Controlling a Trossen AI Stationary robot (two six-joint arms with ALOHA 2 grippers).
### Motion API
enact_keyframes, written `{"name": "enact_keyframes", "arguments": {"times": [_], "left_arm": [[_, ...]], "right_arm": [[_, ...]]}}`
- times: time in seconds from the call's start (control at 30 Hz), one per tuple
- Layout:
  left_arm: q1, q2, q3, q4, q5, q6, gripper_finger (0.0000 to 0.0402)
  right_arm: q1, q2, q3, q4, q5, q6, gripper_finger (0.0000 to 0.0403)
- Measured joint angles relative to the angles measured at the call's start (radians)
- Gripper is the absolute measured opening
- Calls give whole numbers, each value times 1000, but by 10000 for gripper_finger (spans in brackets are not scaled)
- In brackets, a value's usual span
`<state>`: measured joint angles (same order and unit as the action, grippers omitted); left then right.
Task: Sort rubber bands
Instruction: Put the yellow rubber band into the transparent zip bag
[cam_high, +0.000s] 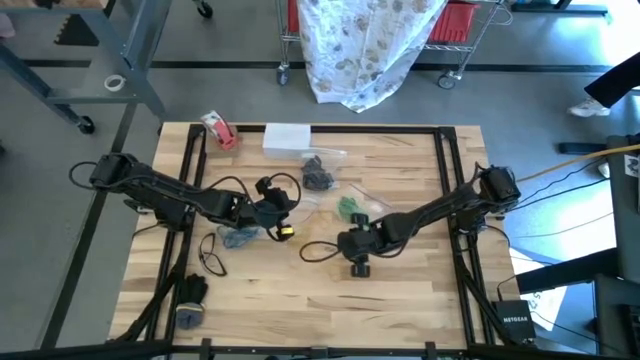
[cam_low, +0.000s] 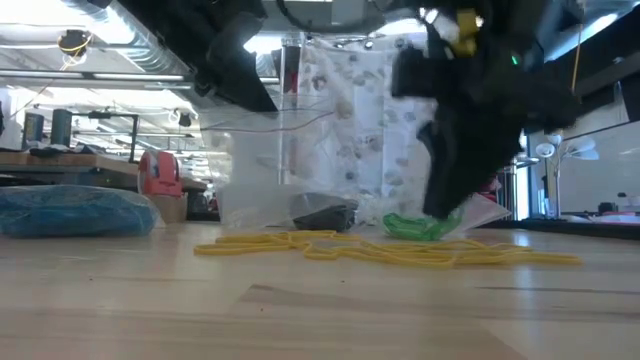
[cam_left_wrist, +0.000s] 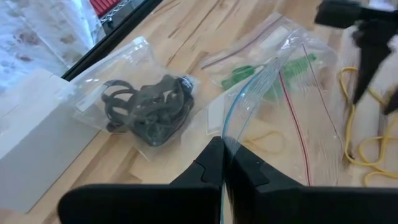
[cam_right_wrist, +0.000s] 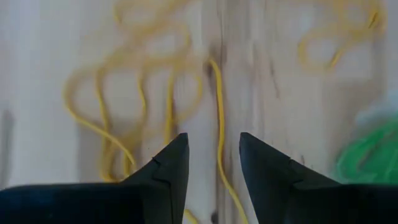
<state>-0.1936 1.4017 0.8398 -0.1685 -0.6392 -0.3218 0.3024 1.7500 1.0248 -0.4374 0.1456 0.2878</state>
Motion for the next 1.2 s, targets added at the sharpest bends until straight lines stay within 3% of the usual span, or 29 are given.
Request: {"name": "enact_keyframes", "arguments": {"times": [0.23,0.4,0.7,1.2], "left_arm": [[-2,0,0,0,0,1,1],[-2,1,0,1,0,3,1],[-2,1,1,4,0,-9,1],[-18,1,1,7,0,-34,1]], "right_arm": [[-2,1,-112,175,1,21,134],[-2,17,-136,204,11,20,125],[0,42,-132,212,11,19,9],[-1,-165,-34,122,66,-22,1]]}}
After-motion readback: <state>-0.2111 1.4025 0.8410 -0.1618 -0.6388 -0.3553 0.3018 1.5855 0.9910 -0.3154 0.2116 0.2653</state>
